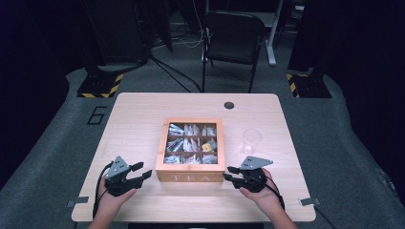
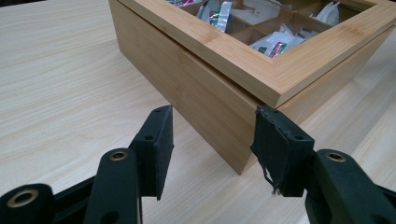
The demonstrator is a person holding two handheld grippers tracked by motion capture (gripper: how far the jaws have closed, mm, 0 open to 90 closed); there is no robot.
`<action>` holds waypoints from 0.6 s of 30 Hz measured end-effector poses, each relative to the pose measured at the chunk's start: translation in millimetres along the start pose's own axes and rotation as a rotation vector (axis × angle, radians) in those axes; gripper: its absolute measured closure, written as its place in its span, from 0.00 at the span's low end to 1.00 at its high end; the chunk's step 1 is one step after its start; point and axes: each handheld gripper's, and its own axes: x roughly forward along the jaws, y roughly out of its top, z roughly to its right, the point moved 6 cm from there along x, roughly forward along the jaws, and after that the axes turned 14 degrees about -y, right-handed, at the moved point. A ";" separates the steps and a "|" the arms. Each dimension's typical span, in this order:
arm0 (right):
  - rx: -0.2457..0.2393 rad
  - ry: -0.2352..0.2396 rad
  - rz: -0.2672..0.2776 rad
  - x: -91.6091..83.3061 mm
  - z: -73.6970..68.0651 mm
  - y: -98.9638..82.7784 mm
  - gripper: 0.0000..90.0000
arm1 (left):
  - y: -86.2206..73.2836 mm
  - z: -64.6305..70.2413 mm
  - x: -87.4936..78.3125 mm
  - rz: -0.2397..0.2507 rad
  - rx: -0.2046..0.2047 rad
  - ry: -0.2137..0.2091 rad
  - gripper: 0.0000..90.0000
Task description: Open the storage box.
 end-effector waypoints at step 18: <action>-0.003 -0.002 0.002 3.6 -3.3 4.4 0.82 | -0.4 5.8 5.4 -0.015 -0.004 -0.028 0.58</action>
